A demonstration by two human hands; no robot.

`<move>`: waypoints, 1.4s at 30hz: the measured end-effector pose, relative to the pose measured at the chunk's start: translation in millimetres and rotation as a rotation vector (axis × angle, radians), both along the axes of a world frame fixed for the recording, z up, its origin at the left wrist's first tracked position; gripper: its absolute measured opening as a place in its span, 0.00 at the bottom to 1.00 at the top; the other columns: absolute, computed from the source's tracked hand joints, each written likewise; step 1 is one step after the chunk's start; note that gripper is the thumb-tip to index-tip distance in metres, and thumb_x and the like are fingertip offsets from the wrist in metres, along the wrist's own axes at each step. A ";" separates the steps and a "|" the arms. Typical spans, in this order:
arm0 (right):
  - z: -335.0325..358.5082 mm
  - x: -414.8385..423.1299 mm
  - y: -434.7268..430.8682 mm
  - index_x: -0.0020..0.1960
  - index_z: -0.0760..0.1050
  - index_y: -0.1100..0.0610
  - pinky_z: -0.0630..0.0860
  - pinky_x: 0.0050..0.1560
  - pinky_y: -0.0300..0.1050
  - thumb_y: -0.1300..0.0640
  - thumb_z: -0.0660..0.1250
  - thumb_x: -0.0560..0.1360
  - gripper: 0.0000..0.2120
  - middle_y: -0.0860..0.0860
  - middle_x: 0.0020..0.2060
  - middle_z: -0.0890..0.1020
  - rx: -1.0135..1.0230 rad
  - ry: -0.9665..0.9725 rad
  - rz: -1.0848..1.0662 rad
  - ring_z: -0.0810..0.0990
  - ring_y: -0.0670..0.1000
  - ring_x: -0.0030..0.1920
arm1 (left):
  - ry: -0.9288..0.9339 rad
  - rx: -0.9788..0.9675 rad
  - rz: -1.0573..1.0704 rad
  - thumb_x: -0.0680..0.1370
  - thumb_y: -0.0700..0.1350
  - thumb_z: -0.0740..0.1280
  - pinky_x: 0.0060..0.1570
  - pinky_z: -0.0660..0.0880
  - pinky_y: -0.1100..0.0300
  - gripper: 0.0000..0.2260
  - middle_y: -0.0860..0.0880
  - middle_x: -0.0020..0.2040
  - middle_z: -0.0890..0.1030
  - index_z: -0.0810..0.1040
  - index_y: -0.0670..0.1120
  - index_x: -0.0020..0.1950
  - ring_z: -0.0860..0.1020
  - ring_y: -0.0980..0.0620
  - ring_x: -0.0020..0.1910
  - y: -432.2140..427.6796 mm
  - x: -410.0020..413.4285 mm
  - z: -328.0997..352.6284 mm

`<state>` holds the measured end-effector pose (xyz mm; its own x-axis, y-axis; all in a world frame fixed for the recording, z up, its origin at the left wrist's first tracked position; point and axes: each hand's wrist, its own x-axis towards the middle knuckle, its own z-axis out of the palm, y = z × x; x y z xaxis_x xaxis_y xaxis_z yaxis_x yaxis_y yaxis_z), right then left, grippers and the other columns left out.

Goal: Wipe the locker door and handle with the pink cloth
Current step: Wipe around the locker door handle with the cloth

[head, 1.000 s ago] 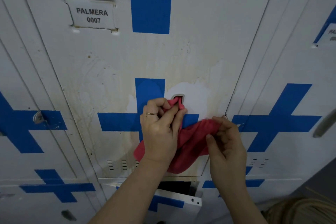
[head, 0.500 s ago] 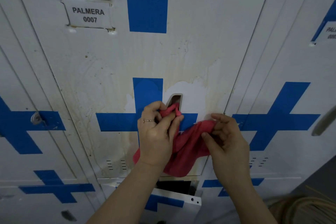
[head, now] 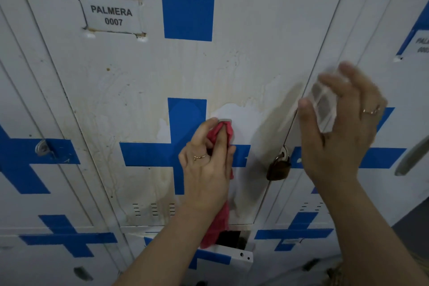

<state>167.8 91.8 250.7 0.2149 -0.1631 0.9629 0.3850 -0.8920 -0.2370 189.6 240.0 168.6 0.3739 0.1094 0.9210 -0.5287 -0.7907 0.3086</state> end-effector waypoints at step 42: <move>12.2 55.1 5.3 0.68 0.61 0.57 0.53 0.69 0.57 0.44 0.50 0.78 0.24 0.67 0.66 0.67 -0.199 -0.154 -0.228 0.59 0.64 0.68 | 0.039 0.324 0.299 0.79 0.49 0.54 0.50 0.60 0.52 0.16 0.47 0.68 0.57 0.68 0.44 0.63 0.65 0.48 0.46 12.6 -4.9 -14.8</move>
